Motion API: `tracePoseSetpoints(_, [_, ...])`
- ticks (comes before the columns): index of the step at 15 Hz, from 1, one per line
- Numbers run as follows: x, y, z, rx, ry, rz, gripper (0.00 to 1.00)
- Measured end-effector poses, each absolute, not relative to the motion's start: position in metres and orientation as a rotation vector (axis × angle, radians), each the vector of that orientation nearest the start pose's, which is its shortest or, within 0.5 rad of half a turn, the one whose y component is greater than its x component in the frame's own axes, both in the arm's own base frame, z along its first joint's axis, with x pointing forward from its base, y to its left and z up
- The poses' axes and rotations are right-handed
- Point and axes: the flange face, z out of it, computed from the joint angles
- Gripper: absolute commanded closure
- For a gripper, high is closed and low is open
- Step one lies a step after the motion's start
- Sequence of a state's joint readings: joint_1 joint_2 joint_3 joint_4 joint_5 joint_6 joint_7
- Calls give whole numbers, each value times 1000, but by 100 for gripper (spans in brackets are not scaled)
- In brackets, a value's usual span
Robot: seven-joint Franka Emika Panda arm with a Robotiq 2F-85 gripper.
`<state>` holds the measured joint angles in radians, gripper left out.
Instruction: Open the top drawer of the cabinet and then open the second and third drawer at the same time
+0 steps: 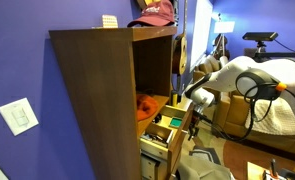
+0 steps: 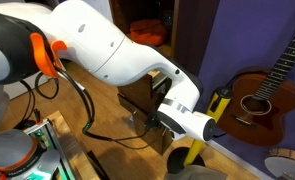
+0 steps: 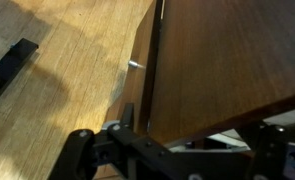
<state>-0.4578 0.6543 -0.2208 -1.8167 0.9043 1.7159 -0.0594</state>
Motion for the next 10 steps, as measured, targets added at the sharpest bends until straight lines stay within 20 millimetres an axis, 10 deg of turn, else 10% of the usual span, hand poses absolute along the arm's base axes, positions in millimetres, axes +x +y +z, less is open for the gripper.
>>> tracePoseSetpoints(10, [490, -309, 169, -1957, 1149, 543, 0])
